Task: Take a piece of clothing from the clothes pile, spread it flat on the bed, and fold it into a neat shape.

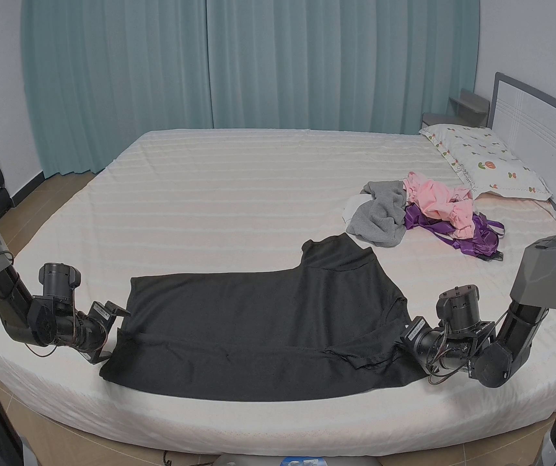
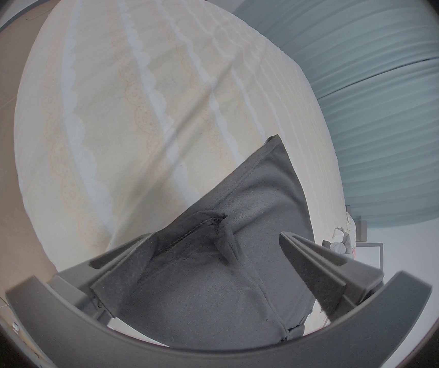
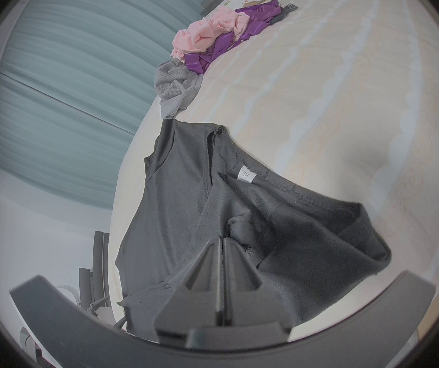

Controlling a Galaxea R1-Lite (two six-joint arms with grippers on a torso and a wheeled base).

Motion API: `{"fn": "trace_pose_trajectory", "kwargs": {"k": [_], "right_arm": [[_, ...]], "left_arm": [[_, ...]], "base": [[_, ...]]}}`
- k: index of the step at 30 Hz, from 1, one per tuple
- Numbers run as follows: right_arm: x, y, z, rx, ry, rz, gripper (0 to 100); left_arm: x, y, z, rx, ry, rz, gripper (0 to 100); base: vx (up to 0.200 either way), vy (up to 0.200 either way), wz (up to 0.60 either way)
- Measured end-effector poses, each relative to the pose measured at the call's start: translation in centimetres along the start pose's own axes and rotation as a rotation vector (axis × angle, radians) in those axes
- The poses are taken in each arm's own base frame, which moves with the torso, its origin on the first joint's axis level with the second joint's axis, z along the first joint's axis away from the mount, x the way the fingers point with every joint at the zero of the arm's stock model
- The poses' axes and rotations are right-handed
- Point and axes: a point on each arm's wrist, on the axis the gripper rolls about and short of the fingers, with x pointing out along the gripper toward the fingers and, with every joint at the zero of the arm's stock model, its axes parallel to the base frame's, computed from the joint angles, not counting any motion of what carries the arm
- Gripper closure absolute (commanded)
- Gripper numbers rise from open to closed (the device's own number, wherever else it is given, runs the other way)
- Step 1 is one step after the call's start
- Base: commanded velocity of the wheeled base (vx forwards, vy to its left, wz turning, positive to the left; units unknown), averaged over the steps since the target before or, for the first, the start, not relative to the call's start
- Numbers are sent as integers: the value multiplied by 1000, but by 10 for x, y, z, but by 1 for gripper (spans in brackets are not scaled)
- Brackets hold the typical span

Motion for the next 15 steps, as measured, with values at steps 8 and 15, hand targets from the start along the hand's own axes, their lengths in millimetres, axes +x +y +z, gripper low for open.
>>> {"fn": "trace_pose_trajectory", "kwargs": {"k": [8, 15], "right_arm": [[-11, 4, 0, -5, 1, 14, 100], [-23, 11, 2, -8, -8, 46, 100]], "left_arm": [[0, 0, 0, 1, 0, 0, 0], [0, 0, 0, 1, 0, 0, 0]], "base": [[0, 0, 0], [0, 0, 0]]}}
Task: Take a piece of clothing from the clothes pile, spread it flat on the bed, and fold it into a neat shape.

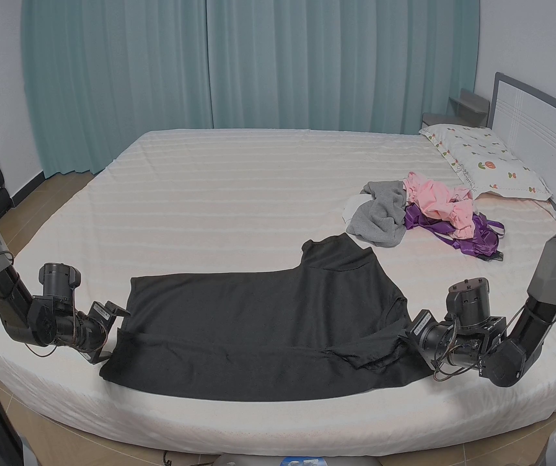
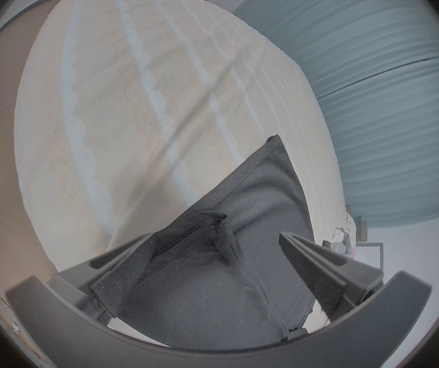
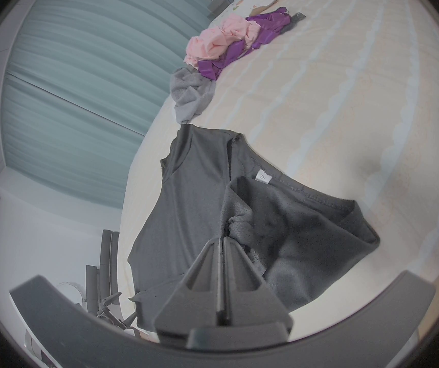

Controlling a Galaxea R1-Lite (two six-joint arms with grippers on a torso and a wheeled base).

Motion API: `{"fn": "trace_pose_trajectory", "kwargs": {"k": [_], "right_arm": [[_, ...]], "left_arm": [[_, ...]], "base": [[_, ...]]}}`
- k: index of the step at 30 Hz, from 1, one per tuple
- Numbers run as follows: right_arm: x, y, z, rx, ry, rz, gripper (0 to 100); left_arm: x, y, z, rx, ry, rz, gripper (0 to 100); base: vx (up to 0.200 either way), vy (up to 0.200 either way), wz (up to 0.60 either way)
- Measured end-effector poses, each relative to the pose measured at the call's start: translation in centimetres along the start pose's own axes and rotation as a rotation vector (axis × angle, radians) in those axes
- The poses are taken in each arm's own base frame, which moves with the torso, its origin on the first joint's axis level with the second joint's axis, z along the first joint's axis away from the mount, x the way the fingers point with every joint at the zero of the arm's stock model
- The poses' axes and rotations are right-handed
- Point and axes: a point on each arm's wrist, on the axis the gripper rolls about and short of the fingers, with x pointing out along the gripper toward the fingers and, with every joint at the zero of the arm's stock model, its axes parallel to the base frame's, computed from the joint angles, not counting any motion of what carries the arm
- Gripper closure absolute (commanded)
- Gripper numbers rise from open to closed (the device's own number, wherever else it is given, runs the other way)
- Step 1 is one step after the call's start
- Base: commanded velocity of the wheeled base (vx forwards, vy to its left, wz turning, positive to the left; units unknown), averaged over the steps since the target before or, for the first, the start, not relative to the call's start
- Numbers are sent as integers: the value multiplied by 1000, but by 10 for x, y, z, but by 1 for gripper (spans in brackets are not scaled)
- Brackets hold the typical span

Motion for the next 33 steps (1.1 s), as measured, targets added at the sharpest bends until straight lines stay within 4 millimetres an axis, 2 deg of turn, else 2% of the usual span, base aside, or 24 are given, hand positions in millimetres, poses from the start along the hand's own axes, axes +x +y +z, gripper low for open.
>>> {"fn": "trace_pose_trajectory", "kwargs": {"k": [21, 33], "right_arm": [[-42, 23, 5, 2, 15, 61, 100], [-59, 11, -4, -22, 72, -8, 100]], "left_arm": [[0, 0, 0, -1, 0, 0, 0], [0, 0, 0, -2, 1, 1, 0]], "base": [[0, 0, 0], [0, 0, 0]]}}
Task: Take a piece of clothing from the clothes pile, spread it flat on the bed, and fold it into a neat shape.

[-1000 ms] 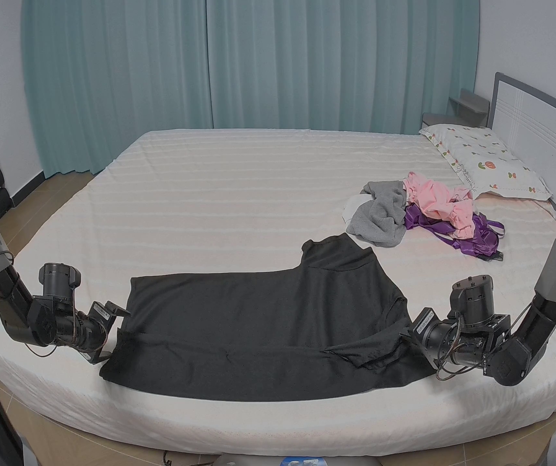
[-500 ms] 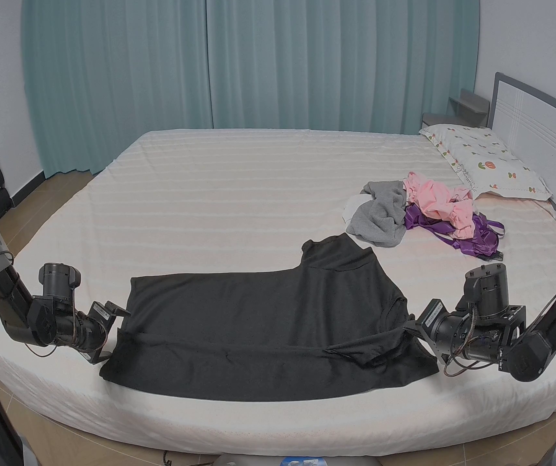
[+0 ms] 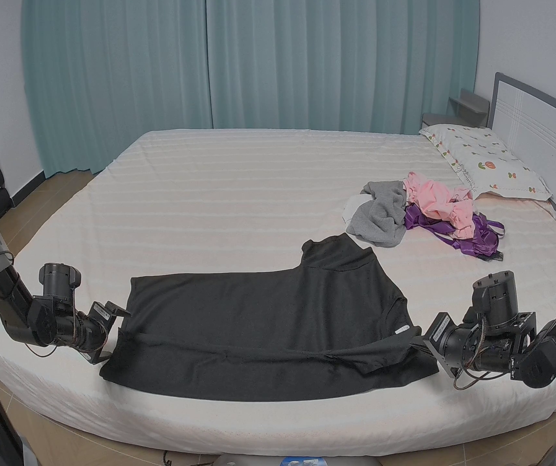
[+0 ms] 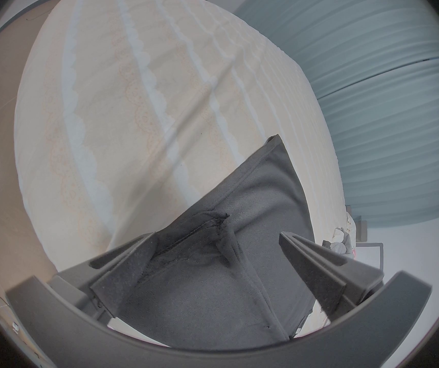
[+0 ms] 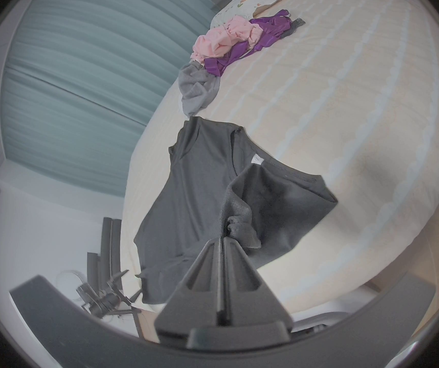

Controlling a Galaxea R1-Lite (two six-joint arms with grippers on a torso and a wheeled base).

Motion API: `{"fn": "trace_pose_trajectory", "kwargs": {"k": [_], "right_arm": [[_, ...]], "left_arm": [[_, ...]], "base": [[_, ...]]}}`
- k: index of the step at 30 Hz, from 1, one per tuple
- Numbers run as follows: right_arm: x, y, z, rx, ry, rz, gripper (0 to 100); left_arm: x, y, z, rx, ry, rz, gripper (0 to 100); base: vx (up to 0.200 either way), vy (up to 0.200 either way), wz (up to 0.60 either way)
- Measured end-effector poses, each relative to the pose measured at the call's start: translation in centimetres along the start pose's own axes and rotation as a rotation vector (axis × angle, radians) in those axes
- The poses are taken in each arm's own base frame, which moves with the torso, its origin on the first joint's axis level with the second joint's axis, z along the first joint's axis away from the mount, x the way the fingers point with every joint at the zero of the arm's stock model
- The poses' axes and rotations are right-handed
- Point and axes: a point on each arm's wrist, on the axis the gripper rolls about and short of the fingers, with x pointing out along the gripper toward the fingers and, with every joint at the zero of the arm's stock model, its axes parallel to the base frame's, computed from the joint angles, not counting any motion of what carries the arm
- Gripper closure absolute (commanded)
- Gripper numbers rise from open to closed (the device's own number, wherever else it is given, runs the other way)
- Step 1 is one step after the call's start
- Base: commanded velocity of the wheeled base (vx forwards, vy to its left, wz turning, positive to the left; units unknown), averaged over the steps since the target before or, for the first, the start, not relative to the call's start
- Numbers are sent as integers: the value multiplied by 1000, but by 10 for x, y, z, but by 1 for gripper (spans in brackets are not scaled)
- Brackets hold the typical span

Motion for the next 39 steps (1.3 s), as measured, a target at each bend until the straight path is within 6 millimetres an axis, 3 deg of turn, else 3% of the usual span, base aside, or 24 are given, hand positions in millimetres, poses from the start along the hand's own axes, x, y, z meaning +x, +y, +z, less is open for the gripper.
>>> {"fn": "trace_pose_trajectory", "kwargs": {"k": [1, 2, 13, 26, 39], "right_arm": [[-1, -2, -1, -10, 6, -6, 100], [-1, -5, -2, -25, 16, -18, 0], [4, -20, -6, -86, 59, -93, 0], [15, -21, 9, -50, 79, -62, 0], [21, -23, 11, -48, 51, -28, 0]], "left_arm": [[0, 0, 0, 0, 0, 0, 0], [0, 0, 0, 0, 0, 0, 0], [0, 0, 0, 0, -1, -1, 0], [-8, -5, 1, 1, -19, -19, 0], [-10, -4, -1, 9, -16, -20, 0]], "base": [[0, 0, 0], [0, 0, 0], [0, 0, 0], [0, 0, 0], [0, 0, 0]]}}
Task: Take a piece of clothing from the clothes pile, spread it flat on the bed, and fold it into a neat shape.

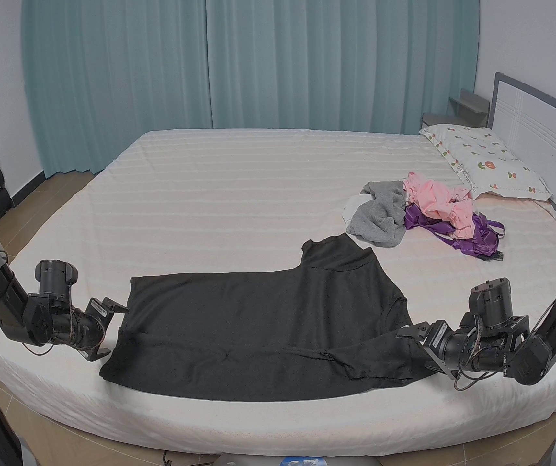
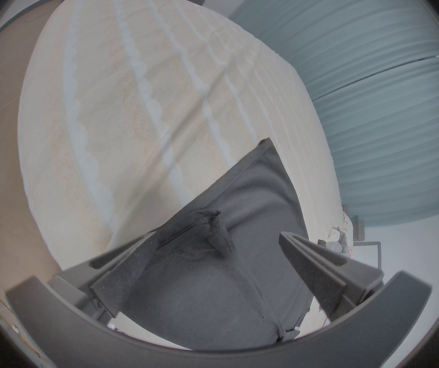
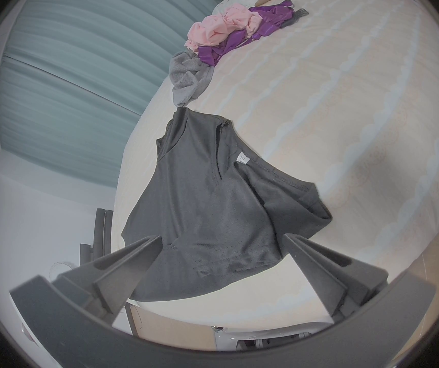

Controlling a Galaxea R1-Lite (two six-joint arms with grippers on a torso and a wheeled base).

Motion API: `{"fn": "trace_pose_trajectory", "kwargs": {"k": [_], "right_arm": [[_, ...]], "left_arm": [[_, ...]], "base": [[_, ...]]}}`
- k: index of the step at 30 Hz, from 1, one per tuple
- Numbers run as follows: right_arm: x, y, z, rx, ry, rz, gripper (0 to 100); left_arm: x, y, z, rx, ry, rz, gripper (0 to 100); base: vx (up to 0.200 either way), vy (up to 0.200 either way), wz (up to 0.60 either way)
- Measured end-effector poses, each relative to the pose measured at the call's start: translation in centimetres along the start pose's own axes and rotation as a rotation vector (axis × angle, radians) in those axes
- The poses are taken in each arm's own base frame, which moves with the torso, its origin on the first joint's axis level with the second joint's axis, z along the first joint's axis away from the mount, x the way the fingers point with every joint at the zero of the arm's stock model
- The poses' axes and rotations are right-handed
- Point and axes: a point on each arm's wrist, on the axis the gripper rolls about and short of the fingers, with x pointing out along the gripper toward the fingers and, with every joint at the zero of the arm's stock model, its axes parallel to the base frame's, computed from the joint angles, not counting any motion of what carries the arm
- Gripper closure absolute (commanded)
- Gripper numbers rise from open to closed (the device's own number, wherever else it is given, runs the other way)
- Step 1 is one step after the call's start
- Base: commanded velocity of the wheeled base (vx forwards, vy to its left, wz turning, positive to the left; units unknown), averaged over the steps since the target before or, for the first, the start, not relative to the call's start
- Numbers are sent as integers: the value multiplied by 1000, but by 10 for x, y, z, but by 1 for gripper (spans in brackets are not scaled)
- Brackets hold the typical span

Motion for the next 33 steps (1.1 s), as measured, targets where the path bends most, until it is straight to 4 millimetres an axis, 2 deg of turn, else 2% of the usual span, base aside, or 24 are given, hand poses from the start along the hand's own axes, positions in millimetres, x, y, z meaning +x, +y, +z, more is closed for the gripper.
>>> {"fn": "trace_pose_trajectory", "kwargs": {"k": [15, 21, 33], "right_arm": [[-1, -7, 7, 30, 26, 17, 0], [-1, -7, 7, 30, 26, 17, 0], [-3, -7, 7, 30, 25, 18, 0]], "left_arm": [[-15, -2, -6, 69, 11, -33, 0], [-16, -4, -9, 74, 24, -41, 0], [-18, -8, -7, 73, 12, -51, 0]], "base": [[0, 0, 0], [0, -200, 0], [0, 0, 0]]}}
